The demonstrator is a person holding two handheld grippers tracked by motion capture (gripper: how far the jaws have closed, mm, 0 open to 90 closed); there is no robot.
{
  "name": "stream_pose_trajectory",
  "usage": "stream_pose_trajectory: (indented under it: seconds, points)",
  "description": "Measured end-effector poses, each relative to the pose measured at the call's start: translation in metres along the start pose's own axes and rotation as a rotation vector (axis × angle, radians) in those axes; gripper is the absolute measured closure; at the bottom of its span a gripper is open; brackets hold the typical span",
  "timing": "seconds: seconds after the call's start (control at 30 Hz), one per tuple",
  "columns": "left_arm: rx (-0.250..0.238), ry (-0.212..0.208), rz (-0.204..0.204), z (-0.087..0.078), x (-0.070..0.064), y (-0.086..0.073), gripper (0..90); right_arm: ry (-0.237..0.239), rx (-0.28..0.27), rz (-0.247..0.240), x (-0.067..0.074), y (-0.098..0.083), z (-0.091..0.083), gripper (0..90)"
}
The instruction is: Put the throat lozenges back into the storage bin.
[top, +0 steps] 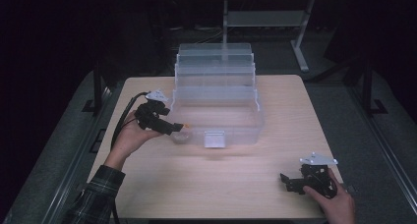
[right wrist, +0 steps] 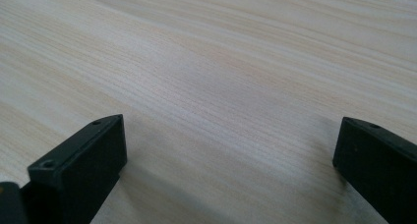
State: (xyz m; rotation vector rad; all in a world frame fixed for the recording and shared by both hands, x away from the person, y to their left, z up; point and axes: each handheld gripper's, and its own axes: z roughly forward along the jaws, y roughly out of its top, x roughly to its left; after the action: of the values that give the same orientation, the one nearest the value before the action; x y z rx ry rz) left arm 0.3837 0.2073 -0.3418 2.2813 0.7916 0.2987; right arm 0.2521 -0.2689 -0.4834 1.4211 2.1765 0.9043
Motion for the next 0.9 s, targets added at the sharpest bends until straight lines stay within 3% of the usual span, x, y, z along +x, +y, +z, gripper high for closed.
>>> stream_pose_trajectory:
  seconds: [0.47, 0.9]
  points:
    - [-0.010, 0.019, -0.016, -0.007, -0.011, -0.034, 12.6, 0.000, -0.001, -0.002, 0.000, 0.000, 0.000, 0.0]
    - [-0.012, 0.027, -0.034, -0.003, -0.022, -0.078, 11.7, 0.000, 0.000, 0.000, 0.000, 0.000, 0.000, 0.0]
